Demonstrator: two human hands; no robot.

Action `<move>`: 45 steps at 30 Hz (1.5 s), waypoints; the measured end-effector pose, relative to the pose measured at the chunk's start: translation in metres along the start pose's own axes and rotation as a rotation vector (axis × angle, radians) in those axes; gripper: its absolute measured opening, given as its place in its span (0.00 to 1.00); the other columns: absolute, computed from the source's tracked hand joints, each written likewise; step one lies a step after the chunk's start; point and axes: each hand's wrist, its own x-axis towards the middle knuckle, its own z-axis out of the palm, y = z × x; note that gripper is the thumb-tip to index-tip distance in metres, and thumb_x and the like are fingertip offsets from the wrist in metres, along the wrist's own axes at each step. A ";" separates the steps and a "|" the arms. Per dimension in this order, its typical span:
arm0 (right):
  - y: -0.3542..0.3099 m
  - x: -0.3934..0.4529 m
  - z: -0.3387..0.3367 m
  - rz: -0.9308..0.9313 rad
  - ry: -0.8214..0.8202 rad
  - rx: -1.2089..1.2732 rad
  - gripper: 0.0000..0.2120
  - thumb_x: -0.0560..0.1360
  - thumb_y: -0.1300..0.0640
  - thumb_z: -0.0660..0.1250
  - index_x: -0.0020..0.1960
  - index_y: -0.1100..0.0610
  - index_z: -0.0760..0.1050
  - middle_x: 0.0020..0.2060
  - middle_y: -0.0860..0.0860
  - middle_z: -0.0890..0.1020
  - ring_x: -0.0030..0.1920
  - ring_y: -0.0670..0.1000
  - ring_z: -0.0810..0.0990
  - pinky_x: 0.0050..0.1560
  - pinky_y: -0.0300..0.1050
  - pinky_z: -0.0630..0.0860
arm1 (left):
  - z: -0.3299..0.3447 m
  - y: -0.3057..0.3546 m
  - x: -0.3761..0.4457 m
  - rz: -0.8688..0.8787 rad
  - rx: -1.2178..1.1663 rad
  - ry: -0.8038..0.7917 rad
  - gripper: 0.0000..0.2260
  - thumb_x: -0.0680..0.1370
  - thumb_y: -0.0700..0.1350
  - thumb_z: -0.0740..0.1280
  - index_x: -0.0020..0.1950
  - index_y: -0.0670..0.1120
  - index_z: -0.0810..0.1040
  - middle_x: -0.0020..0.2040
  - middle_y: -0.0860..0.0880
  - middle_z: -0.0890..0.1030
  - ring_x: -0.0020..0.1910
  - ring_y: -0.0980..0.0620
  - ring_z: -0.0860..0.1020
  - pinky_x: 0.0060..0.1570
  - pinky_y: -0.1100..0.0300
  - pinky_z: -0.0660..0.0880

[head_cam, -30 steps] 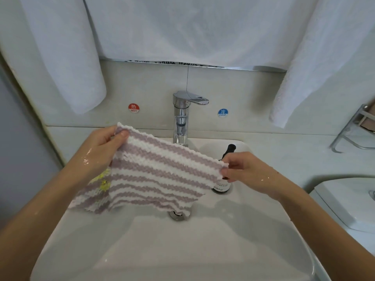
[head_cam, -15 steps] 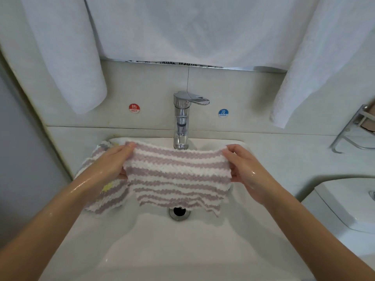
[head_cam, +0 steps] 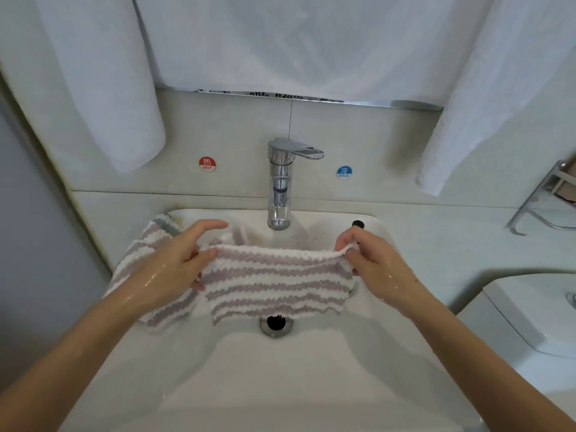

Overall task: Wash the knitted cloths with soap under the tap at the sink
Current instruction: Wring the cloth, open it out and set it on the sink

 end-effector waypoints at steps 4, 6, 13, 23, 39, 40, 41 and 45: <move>-0.003 -0.001 0.002 0.020 0.041 0.040 0.15 0.80 0.62 0.57 0.42 0.44 0.72 0.42 0.63 0.76 0.37 0.57 0.73 0.46 0.62 0.75 | 0.000 0.004 0.001 0.013 0.023 0.079 0.18 0.81 0.43 0.63 0.65 0.64 0.69 0.30 0.44 0.70 0.31 0.47 0.74 0.37 0.61 0.79; -0.004 0.001 0.001 0.108 0.075 0.168 0.12 0.80 0.60 0.60 0.48 0.43 0.74 0.42 0.58 0.76 0.38 0.52 0.75 0.46 0.56 0.78 | -0.001 0.004 0.003 0.012 -0.116 0.135 0.16 0.81 0.42 0.63 0.62 0.62 0.73 0.26 0.51 0.69 0.26 0.56 0.71 0.29 0.66 0.74; -0.002 -0.002 -0.007 0.264 0.005 0.506 0.13 0.77 0.60 0.68 0.60 0.50 0.76 0.45 0.54 0.82 0.40 0.51 0.81 0.42 0.44 0.78 | -0.003 0.007 0.001 -0.125 -0.506 0.091 0.06 0.79 0.43 0.66 0.53 0.48 0.81 0.34 0.49 0.80 0.31 0.54 0.77 0.32 0.65 0.75; 0.003 -0.001 0.003 0.024 0.079 0.115 0.09 0.74 0.56 0.67 0.43 0.43 0.81 0.40 0.67 0.78 0.36 0.64 0.75 0.40 0.58 0.76 | 0.000 -0.009 0.002 0.091 -0.065 0.159 0.14 0.75 0.41 0.71 0.49 0.61 0.81 0.42 0.33 0.79 0.39 0.35 0.75 0.41 0.53 0.70; 0.000 -0.002 0.002 0.102 0.199 0.304 0.07 0.74 0.62 0.71 0.48 0.51 0.82 0.33 0.44 0.78 0.36 0.44 0.77 0.40 0.36 0.77 | 0.005 0.005 -0.002 -0.005 -0.231 0.264 0.06 0.77 0.38 0.69 0.47 0.48 0.83 0.34 0.57 0.82 0.34 0.62 0.77 0.33 0.72 0.74; 0.001 -0.002 0.001 0.108 0.168 0.254 0.09 0.73 0.61 0.73 0.50 0.50 0.82 0.37 0.45 0.78 0.37 0.44 0.77 0.40 0.32 0.75 | 0.004 0.006 -0.003 -0.017 -0.215 0.240 0.06 0.76 0.38 0.70 0.47 0.49 0.83 0.33 0.57 0.82 0.34 0.63 0.77 0.34 0.72 0.74; 0.003 -0.001 0.001 0.108 0.143 0.151 0.11 0.71 0.61 0.74 0.52 0.50 0.81 0.41 0.46 0.79 0.38 0.43 0.77 0.41 0.29 0.74 | 0.005 0.006 -0.004 -0.019 -0.176 0.218 0.07 0.75 0.38 0.71 0.47 0.50 0.83 0.33 0.57 0.81 0.33 0.63 0.77 0.34 0.74 0.72; 0.007 0.001 0.005 -0.019 0.149 -0.331 0.08 0.73 0.59 0.72 0.53 0.53 0.83 0.45 0.47 0.76 0.43 0.42 0.74 0.42 0.28 0.68 | 0.008 0.010 -0.009 0.025 0.378 0.241 0.10 0.74 0.42 0.73 0.53 0.52 0.80 0.42 0.59 0.77 0.38 0.61 0.74 0.39 0.80 0.65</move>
